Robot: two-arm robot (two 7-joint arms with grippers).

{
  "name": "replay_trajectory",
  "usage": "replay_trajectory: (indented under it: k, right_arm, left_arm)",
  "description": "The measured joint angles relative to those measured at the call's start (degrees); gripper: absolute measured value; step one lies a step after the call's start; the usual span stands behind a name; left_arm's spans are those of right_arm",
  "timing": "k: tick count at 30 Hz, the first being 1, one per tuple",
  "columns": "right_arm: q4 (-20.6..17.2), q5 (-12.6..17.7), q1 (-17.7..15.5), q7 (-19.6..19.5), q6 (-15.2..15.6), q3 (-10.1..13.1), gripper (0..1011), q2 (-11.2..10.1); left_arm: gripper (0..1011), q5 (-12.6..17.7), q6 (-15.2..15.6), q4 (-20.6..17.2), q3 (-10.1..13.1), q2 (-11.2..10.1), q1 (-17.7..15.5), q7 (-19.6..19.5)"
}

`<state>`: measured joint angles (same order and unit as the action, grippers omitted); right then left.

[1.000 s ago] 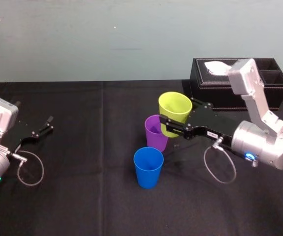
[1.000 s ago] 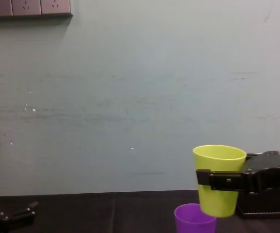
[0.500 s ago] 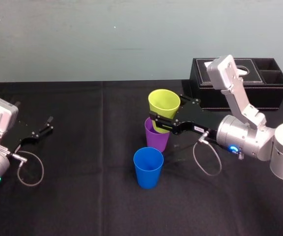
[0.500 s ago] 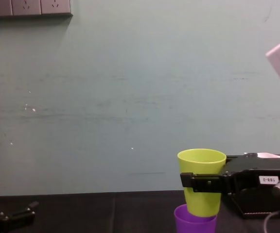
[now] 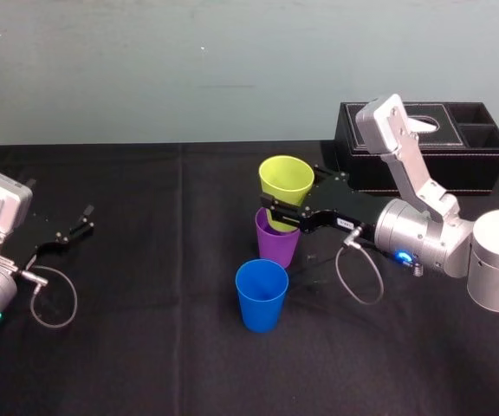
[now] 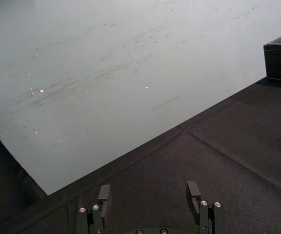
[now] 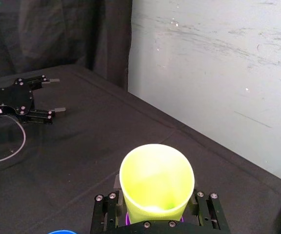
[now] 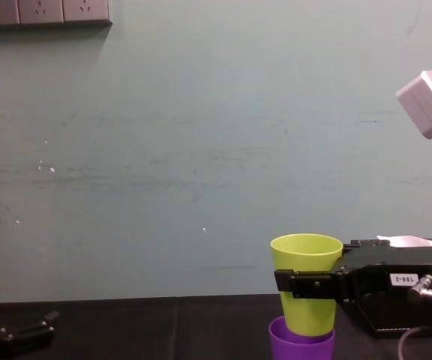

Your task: Stack the three plastic cups sequentially using one hand.

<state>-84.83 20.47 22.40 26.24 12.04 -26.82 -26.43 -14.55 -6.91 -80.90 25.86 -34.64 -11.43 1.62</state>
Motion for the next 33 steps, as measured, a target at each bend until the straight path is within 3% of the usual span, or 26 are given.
replay_trajectory:
  k: [33]
  right_arm:
    - [3.13, -1.62, 0.62, 0.46, -0.33, -0.3, 734, 1.78]
  left_arm:
    - [1010, 0.0, 0.0, 0.0, 0.0, 0.0, 0.0, 0.0]
